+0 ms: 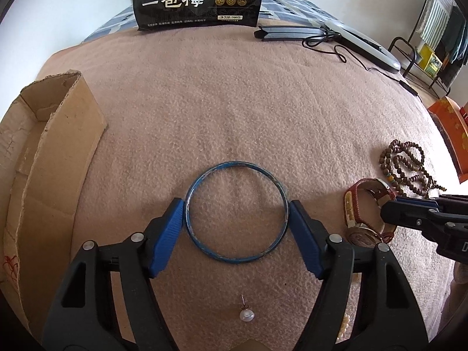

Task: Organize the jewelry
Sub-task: 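Close left tool on blue bangle while right tool grips the watch strap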

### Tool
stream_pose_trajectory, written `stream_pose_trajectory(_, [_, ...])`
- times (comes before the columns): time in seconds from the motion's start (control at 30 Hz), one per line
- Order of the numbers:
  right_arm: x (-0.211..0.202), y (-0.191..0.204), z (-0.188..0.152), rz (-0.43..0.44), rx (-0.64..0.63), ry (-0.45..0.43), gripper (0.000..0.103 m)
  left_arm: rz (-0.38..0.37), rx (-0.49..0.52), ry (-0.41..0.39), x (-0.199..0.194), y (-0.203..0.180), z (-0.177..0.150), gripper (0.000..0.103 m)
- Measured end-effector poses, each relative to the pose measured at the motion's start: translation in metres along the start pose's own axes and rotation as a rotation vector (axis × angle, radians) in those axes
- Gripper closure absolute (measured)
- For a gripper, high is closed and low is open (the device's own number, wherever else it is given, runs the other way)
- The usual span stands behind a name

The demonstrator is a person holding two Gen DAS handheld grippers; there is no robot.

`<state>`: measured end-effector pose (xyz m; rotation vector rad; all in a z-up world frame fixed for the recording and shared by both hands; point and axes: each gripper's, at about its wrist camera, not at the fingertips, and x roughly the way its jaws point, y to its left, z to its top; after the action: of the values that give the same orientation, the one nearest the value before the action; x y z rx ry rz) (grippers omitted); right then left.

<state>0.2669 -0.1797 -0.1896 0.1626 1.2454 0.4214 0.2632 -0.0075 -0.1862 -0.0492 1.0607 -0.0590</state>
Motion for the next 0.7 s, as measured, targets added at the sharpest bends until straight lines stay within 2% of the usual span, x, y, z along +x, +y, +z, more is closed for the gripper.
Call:
stream_pose_trajectory(0.13, [-0.002, -0.001, 0.001, 0.005, 0.009, -0.007, 0.095, -0.006, 0.002, -0.007, -0.004, -0.001, 0.0, 0.029])
stream_pose_trajectory(0.37, [-0.01, 0.001, -0.002, -0.011, 0.002, -0.028, 0.095, -0.006, 0.004, -0.035, -0.017, -0.004, 0.001, 0.029])
stream_pose_trajectory(0.7, [-0.04, 0.009, -0.005, -0.025, -0.009, -0.111, 0.096, -0.018, 0.003, -0.098, -0.049, -0.004, 0.004, 0.029])
